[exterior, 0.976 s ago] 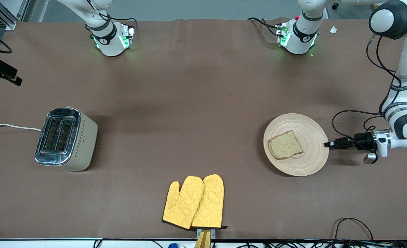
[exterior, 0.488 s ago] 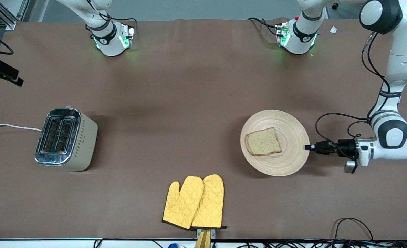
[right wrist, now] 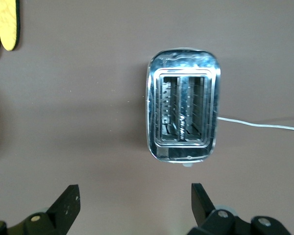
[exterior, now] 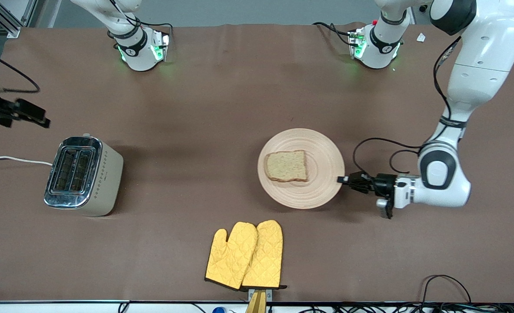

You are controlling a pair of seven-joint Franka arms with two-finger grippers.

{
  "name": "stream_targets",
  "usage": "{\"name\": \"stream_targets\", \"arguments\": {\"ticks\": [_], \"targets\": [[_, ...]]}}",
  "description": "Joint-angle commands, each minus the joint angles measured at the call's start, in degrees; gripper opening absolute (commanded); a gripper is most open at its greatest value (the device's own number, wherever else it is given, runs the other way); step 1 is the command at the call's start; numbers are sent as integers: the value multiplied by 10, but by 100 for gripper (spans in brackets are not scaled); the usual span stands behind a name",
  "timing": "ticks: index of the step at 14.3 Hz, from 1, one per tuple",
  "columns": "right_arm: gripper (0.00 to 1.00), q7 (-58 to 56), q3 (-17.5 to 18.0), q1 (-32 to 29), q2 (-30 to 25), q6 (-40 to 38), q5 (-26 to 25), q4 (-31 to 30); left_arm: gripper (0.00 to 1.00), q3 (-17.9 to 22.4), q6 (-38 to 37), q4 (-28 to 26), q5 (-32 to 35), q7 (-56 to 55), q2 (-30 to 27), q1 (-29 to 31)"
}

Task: Move plate and put bread in toaster

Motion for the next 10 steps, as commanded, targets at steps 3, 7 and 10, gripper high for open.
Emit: {"name": "stream_targets", "arguments": {"ticks": [3, 7, 10], "targets": [[100, 78, 0, 41, 11, 112, 8, -80, 0, -92, 148, -76, -68, -2, -11, -22], [100, 150, 0, 80, 27, 209, 8, -133, 0, -92, 237, -71, -164, 1, 8, -112], [100, 201, -1, 107, 59, 245, 9, -150, 1, -91, 265, -62, -247, 7, 26, -160]]}}
